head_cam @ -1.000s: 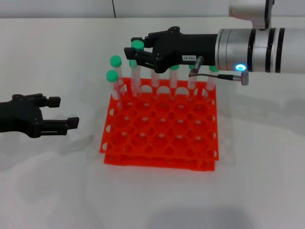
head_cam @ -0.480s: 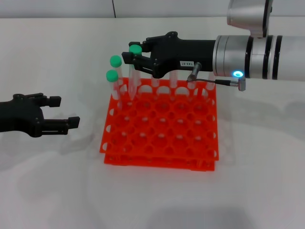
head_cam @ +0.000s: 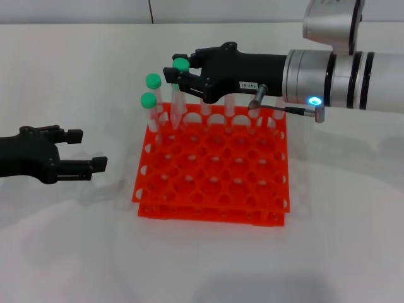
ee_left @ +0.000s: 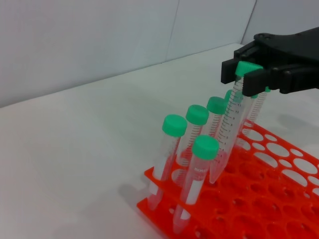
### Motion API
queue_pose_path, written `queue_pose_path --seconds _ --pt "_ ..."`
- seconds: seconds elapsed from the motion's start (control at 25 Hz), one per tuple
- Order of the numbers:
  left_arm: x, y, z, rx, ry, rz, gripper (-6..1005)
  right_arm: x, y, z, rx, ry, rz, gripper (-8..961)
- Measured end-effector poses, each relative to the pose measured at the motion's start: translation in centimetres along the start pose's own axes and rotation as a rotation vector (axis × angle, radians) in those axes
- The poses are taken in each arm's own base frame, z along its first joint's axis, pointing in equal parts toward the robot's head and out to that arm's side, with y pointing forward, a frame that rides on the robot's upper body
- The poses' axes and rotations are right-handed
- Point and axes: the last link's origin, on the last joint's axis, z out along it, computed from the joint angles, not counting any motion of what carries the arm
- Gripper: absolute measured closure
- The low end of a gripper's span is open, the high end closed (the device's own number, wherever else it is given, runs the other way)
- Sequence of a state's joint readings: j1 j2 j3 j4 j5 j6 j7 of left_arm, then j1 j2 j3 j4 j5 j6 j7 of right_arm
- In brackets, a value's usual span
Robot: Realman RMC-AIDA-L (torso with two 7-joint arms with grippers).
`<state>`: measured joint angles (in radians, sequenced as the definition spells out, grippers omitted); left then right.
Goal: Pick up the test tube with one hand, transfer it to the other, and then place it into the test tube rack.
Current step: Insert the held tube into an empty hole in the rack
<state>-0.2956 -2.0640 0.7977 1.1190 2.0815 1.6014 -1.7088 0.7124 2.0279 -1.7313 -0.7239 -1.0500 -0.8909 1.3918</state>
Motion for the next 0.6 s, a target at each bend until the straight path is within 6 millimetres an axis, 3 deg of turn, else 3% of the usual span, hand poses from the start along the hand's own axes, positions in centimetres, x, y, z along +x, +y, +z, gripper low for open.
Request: queue_pose_path --seconds 0.6 --pt "-0.12 0.21 0.33 -0.009 0.010 -0.001 132 0.86 -0.21 -0.13 0.018 -0.017 -0.003 686"
